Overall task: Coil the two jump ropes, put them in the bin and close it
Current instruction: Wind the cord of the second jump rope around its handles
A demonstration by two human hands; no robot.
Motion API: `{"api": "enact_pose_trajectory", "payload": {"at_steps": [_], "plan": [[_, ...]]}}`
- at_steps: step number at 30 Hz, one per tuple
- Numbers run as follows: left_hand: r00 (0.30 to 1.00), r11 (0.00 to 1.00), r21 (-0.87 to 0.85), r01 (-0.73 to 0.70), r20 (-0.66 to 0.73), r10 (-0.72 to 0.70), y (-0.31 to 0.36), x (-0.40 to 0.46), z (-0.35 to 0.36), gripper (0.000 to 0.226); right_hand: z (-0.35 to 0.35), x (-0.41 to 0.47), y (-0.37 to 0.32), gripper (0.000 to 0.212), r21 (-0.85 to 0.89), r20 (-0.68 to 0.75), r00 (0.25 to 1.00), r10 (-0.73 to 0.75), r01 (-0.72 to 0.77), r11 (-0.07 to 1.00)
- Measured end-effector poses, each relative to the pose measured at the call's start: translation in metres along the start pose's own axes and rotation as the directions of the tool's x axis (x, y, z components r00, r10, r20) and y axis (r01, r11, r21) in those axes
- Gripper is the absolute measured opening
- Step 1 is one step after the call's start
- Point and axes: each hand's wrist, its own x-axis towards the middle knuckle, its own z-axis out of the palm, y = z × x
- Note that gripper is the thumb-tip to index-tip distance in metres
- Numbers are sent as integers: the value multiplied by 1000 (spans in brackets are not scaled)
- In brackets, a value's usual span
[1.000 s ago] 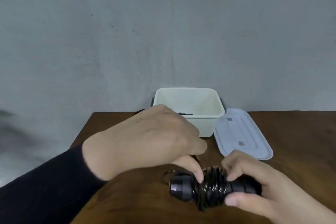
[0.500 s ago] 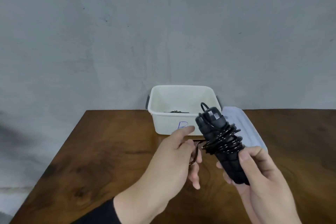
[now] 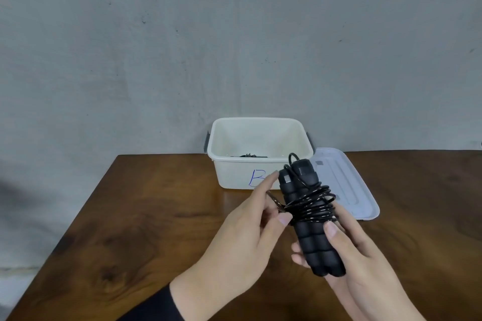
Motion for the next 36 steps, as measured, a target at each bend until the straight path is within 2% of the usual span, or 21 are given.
{"api": "enact_pose_trajectory", "payload": {"at_steps": [2, 5, 7, 13, 19, 23, 25, 27, 29, 31, 34, 36], "plan": [[998, 990, 125, -63, -17, 65, -4, 0, 4, 46, 1, 0, 2, 99, -9, 13, 1000, 20, -20, 1000], [980, 918, 372, -136, -83, 179, -13, 2, 10, 49, 0, 1, 8, 98, -17, 35, 998, 47, -46, 999], [967, 896, 419, -149, -127, 220, -17, 3, 13, 49, 0, 1, 11, 100, -3, 44, 997, 57, -57, 998], [955, 968, 199, -151, -224, 195, -14, 2, 14, 49, 1, 1, 11, 91, 50, 62, 996, 67, -71, 996], [926, 956, 225, -188, -283, 249, -18, 3, 17, 54, 5, 0, 16, 99, 111, 55, 996, 76, -81, 990], [893, 939, 244, -241, -324, 313, -16, 6, 15, 42, 8, -2, 17, 93, 149, 59, 996, 70, -79, 986], [893, 956, 177, -235, -348, 284, -15, 7, 12, 37, 9, -3, 14, 97, 148, 53, 996, 67, -74, 986], [912, 980, 26, -198, -361, 193, -14, 8, 9, 32, 9, -4, 12, 98, 149, 50, 996, 69, -76, 986], [933, 980, -83, -178, -332, 142, -13, 9, 5, 29, 8, -3, 10, 101, 140, 41, 996, 76, -81, 987], [950, 979, -103, -177, -276, 143, -12, 11, -1, 30, 8, -3, 9, 103, 131, 37, 996, 80, -84, 988], [984, 972, -189, -140, -131, 117, -13, 15, -14, 30, 8, -3, 7, 101, 121, 41, 996, 83, -87, 989], [991, 973, -190, -134, -27, 131, -15, 18, -24, 31, 8, -2, 5, 100, 113, 40, 996, 83, -87, 990]]}}
